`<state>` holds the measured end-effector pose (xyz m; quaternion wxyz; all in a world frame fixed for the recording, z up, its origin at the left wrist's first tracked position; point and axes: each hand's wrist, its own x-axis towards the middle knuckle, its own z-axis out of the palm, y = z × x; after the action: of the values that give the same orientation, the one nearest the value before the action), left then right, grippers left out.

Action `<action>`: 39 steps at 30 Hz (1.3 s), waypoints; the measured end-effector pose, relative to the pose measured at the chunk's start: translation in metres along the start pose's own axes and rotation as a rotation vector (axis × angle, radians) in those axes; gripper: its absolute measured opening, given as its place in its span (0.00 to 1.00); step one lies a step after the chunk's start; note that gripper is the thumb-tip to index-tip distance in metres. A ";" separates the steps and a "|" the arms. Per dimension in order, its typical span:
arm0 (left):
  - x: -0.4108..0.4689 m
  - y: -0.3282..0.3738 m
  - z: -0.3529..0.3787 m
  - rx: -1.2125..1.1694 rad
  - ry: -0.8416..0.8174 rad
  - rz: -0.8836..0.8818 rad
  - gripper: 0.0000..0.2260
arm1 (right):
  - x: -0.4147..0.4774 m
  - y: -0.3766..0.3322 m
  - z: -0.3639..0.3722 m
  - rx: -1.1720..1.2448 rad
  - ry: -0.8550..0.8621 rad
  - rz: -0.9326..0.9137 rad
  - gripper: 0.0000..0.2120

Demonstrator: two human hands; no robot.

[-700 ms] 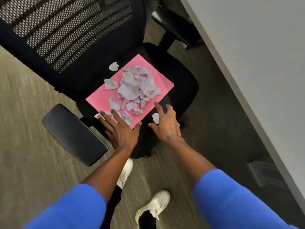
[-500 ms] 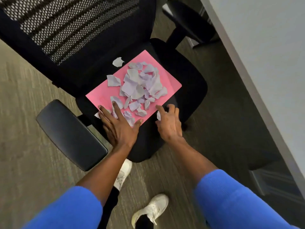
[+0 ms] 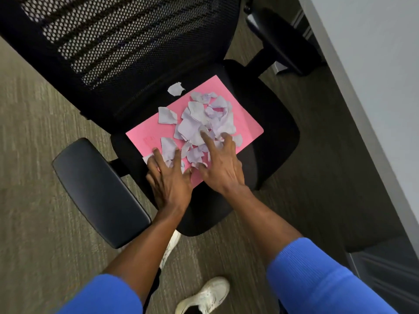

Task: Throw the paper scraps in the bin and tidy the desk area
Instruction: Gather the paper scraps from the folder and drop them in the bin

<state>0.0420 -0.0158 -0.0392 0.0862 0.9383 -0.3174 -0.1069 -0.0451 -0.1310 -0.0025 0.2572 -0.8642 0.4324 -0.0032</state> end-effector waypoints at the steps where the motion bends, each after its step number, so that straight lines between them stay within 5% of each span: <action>1: 0.001 -0.001 0.001 0.006 -0.001 -0.001 0.27 | 0.001 -0.001 0.003 -0.023 -0.013 -0.017 0.42; 7: 0.009 -0.004 0.010 -0.048 0.056 0.033 0.21 | 0.016 -0.012 0.016 -0.177 -0.070 -0.106 0.36; 12: 0.012 -0.010 0.012 -0.109 0.127 0.104 0.23 | 0.029 -0.012 0.023 -0.203 -0.032 -0.148 0.21; 20: 0.017 -0.004 0.006 -0.213 0.163 0.102 0.19 | 0.031 -0.008 0.015 0.023 0.038 -0.144 0.08; 39: 0.001 0.031 -0.043 -0.440 0.099 0.024 0.16 | 0.016 -0.006 -0.051 0.426 0.318 0.064 0.06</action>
<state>0.0359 -0.0363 0.0091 0.3056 0.8972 -0.2927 -0.1262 -0.0423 -0.1628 0.0411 0.3618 -0.7652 0.4841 -0.2218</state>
